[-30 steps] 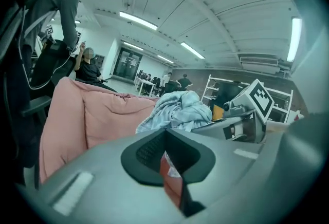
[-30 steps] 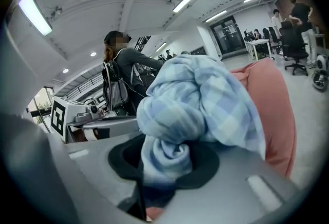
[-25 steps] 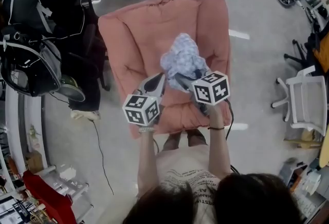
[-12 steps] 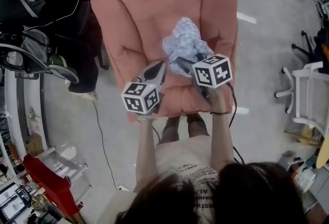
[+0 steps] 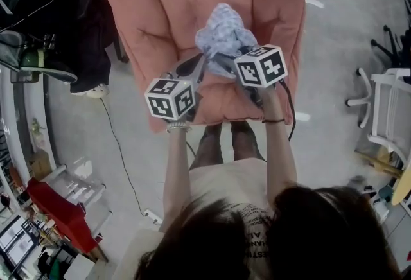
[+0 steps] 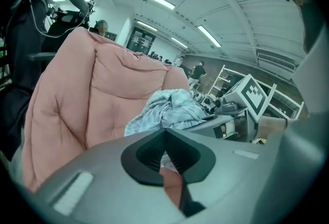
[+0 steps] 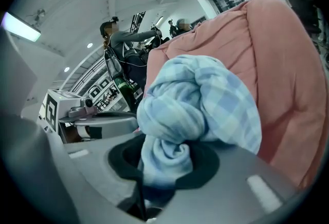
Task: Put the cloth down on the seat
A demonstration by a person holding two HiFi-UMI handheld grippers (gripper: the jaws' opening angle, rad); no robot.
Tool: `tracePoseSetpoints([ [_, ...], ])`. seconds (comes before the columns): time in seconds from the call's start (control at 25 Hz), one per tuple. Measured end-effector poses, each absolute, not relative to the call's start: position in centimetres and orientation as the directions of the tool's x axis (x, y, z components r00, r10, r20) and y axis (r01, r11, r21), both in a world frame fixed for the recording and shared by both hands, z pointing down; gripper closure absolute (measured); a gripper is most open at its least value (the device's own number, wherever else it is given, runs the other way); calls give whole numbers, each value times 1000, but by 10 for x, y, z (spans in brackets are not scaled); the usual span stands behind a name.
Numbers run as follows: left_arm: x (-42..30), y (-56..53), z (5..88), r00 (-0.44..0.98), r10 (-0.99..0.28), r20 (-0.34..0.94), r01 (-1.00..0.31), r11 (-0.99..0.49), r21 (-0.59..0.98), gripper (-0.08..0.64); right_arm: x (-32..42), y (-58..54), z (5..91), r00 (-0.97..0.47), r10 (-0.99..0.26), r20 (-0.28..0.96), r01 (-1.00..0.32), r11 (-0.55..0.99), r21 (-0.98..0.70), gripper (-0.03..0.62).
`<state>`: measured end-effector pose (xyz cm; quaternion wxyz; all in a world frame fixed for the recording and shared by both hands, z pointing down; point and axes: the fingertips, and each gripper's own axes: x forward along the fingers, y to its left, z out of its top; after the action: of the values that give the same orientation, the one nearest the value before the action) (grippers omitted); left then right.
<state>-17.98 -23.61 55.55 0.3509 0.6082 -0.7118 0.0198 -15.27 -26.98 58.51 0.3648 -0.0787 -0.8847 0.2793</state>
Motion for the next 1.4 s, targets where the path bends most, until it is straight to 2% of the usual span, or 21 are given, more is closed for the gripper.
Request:
tracePoseSetpoints([
  [0.68,-183,-239,664,15,-804,595,-831,321,454,555,-152,-281,693,-610,433,663,-20,828,-560,474],
  [1.4,-184,-221,727,46,-761,647,-786,372,494,555,-156,-262,762,-460,512,725,21,823,-568,474],
])
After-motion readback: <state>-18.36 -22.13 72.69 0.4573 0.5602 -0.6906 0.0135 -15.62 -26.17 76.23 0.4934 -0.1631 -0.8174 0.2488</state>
